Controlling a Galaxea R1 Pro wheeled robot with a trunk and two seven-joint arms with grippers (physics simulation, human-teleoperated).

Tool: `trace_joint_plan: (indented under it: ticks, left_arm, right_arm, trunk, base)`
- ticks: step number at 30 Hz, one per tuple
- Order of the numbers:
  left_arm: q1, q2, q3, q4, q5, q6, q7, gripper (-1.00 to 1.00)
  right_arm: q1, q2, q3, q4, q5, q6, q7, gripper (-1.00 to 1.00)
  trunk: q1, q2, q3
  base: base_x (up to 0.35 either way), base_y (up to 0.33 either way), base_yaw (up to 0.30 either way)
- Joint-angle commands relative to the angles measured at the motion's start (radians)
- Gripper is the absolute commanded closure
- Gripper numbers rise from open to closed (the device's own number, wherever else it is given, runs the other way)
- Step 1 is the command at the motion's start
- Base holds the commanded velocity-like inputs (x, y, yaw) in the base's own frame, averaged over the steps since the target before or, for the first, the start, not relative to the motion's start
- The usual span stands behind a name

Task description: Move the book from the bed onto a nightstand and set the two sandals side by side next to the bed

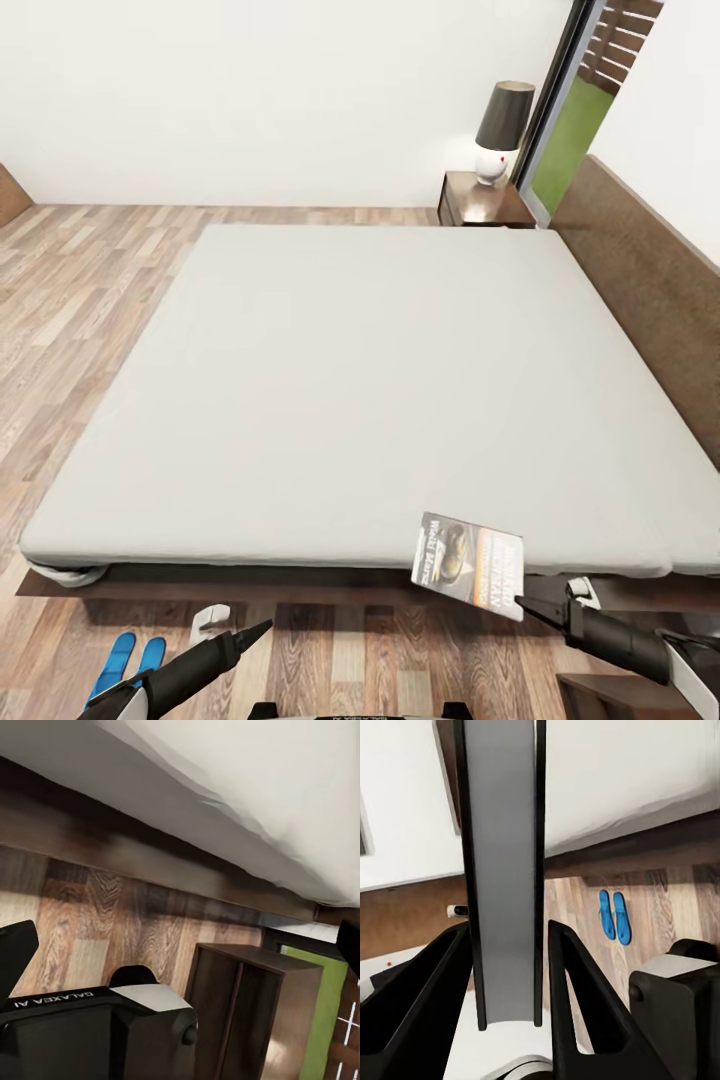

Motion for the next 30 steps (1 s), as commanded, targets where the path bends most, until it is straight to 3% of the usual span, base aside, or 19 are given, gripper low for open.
trace_joint_plan:
  ticks: [1, 6, 7, 14, 19, 23, 28, 30]
  left_arm:
    - [0.000, 0.000, 0.000, 0.001, 0.007, 0.011, -0.004, -1.00]
    - [0.000, 0.000, 0.000, 0.001, 0.007, 0.011, -0.003, -1.00]
    - [0.000, 0.000, -0.001, 0.002, 0.007, 0.010, -0.003, -1.00]
    - [0.000, 0.000, 0.000, 0.022, 0.009, -0.014, -0.003, -1.00]
    - [0.000, -0.001, -0.001, 0.107, 0.003, -0.100, 0.040, -1.00]
    - [0.000, -0.001, -0.002, 0.192, -0.052, -0.203, 0.143, -1.00]
    - [0.000, -0.023, -0.001, 0.215, -0.155, -0.237, 0.235, -1.00]
    - [0.000, -0.026, -0.001, 0.216, -0.177, -0.240, 0.291, -1.00]
  right_arm:
    - [-0.001, -0.002, 0.006, 0.006, -0.010, 0.007, 0.002, 1.00]
    - [-0.001, -0.001, 0.006, 0.019, -0.010, -0.019, 0.005, 1.00]
    - [-0.001, -0.001, 0.005, 0.057, -0.011, -0.099, 0.006, 1.00]
    - [-0.001, -0.001, 0.006, 0.160, -0.010, -0.173, 0.005, 1.00]
    - [-0.001, -0.001, 0.006, 0.257, -0.010, -0.315, 0.006, 1.00]
    - [-0.001, -0.001, 0.006, 0.287, -0.011, -0.356, 0.008, 1.00]
    - [-0.001, -0.002, 0.005, 0.292, -0.012, -0.362, 0.008, 1.00]
    - [-0.001, -0.002, 0.005, 0.293, -0.012, -0.362, 0.008, 1.00]
  trunk:
    - [0.000, -0.001, -0.001]
    - [0.000, -0.001, 0.000]
    - [0.000, -0.001, 0.000]
    - [0.000, -0.001, 0.009]
    - [0.000, -0.001, 0.017]
    - [0.000, -0.001, 0.024]
    - [0.000, -0.001, 0.032]
    - [0.000, -0.001, 0.035]
  base:
    - [0.000, 0.000, 0.000]
    - [0.000, 0.000, 0.000]
    - [0.000, 0.000, 0.000]
    - [0.000, 0.000, 0.000]
    - [0.000, 0.000, 0.000]
    - [0.000, 0.000, 0.000]
    - [0.000, 0.000, -0.019]
    - [0.000, 0.000, -0.062]
